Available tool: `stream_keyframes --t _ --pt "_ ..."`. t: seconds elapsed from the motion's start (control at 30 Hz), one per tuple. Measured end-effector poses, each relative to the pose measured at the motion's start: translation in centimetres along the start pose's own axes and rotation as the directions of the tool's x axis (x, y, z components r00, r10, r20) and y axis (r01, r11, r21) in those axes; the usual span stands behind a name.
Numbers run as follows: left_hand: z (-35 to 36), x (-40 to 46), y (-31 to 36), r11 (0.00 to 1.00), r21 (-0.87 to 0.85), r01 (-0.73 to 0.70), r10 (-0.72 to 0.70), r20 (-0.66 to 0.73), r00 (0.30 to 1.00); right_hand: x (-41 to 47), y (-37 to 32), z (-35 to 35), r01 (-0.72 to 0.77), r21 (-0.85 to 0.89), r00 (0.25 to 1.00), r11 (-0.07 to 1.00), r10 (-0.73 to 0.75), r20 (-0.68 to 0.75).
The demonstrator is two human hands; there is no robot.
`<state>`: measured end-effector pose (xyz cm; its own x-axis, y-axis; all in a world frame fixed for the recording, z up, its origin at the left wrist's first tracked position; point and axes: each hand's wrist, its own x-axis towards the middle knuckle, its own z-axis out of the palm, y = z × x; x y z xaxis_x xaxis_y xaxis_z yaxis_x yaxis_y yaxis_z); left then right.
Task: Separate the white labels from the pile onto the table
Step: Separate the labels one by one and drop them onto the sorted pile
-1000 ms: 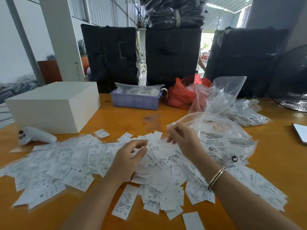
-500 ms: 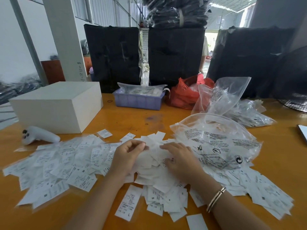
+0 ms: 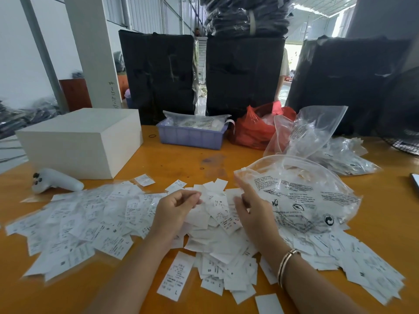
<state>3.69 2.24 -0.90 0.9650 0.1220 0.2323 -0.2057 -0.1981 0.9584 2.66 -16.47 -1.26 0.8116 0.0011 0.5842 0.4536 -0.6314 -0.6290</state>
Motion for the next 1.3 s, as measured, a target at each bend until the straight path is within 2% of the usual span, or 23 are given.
stream_keyframes --t 0.17,0.27,0.43,0.5,0.6,0.7,0.8,0.93,1.03,1.1,1.17,1.3 --pt "0.2 -0.3 0.2 0.998 0.026 -0.049 0.047 0.045 0.998 -0.2 -0.8 0.2 0.065 -0.002 0.995 0.998 -0.065 -0.071" --pt "0.2 -0.3 0.2 0.997 0.028 -0.078 0.076 0.066 0.995 -0.4 -1.3 0.5 0.039 0.113 0.998 0.993 -0.045 0.052" --pt "0.3 -0.6 0.3 0.994 0.025 -0.109 0.106 0.094 0.990 -0.4 -1.6 1.3 -0.050 0.076 0.964 0.996 0.028 0.263" --pt "0.3 -0.6 0.4 0.995 -0.012 -0.103 0.103 0.067 0.992 -0.2 -1.6 1.2 -0.135 0.145 0.950 0.980 0.087 0.301" --pt "0.3 -0.6 0.6 0.993 -0.095 -0.064 0.074 0.099 0.992 0.1 -1.7 0.6 -0.284 0.326 0.942 0.902 0.198 0.272" --pt "0.3 -0.7 0.7 0.978 -0.199 0.066 -0.016 0.242 0.970 0.1 -1.9 0.2 -0.339 0.383 0.935 0.859 0.260 0.242" --pt "0.2 -0.8 0.6 0.968 -0.210 0.139 -0.058 0.351 0.934 0.1 -1.9 0.1 -0.341 0.356 0.932 0.870 0.263 0.250" --pt "0.2 -0.8 0.5 0.953 -0.245 0.176 -0.075 0.371 0.926 0.0 -2.3 0.2 -0.282 0.327 0.944 0.902 0.199 0.264" --pt "0.4 -0.7 0.4 0.965 -0.209 0.156 -0.072 0.360 0.930 -0.2 -2.5 0.3 -0.255 0.338 0.949 0.906 0.167 0.268" --pt "0.4 -0.6 0.3 0.974 -0.186 0.128 -0.075 0.268 0.961 -0.3 -2.5 0.2 -0.292 0.412 0.948 0.863 0.202 0.247" --pt "0.2 -0.4 0.1 0.978 -0.176 0.110 -0.076 0.189 0.979 -0.2 -2.2 -0.1 -0.341 0.534 0.939 0.774 0.262 0.222" --pt "0.1 -0.2 0.0 0.962 -0.235 0.139 -0.114 0.115 0.987 0.2 -1.3 -0.6 -0.389 0.708 0.917 0.589 0.320 0.238"
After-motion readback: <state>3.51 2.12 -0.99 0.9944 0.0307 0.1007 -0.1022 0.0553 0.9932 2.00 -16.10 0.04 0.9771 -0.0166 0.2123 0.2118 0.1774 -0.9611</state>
